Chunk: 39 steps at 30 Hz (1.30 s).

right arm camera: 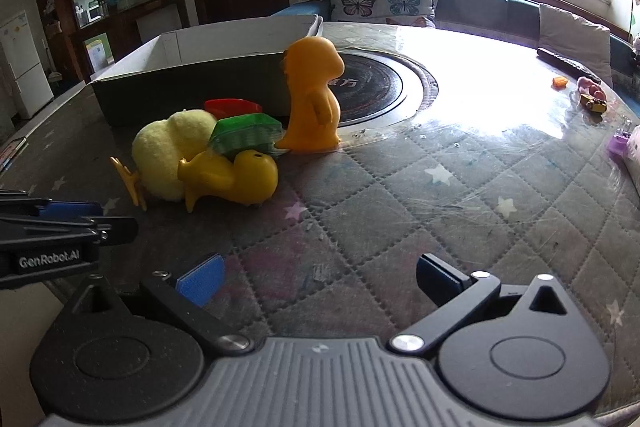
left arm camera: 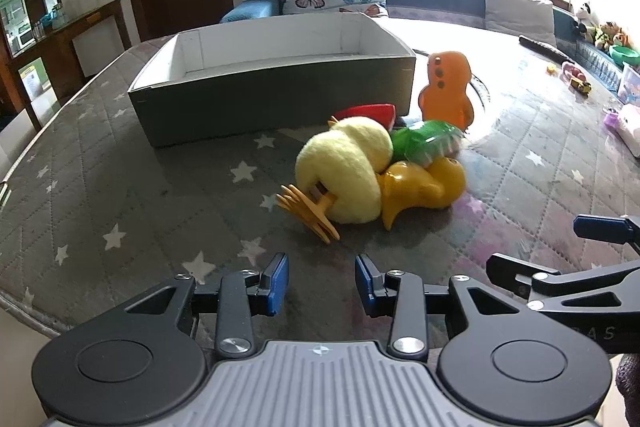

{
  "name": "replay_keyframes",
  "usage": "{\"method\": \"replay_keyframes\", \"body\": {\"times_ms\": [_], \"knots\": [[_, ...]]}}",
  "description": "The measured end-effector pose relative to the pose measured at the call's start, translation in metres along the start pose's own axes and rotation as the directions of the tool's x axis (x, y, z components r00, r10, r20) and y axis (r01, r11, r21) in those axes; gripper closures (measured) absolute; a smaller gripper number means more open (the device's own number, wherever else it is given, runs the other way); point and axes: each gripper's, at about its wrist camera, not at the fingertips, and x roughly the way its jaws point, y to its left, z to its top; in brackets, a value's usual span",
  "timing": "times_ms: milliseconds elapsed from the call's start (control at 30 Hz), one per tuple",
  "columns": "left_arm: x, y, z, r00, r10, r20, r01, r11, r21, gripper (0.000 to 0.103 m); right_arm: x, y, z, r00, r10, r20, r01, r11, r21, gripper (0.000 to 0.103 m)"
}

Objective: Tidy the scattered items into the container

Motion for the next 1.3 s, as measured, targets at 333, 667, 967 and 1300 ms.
{"method": "replay_keyframes", "body": {"times_ms": [333, 667, 967, 1300], "knots": [[-0.001, -0.001, -0.003, 1.0, -0.004, -0.017, 0.004, 1.0, -0.002, 0.064, -0.005, 0.004, -0.002, 1.0, 0.012, -0.003, -0.012, 1.0, -0.004, 0.0], [-0.003, -0.008, -0.012, 1.0, -0.002, -0.021, 0.002, 1.0, 0.012, 0.064, -0.006, 0.009, -0.006, 1.0, 0.021, -0.011, -0.021, 1.0, -0.005, 0.0], [-0.006, -0.01, -0.015, 1.0, 0.0, -0.026, 0.001, 1.0, 0.024, 0.064, -0.008, 0.012, -0.007, 0.999, 0.028, -0.017, -0.029, 1.0, -0.014, 0.0], [-0.007, -0.011, -0.015, 1.0, 0.005, -0.027, -0.004, 1.0, 0.031, 0.064, -0.008, 0.012, -0.007, 0.999, 0.028, -0.017, -0.029, 0.999, -0.018, 0.0]]}}
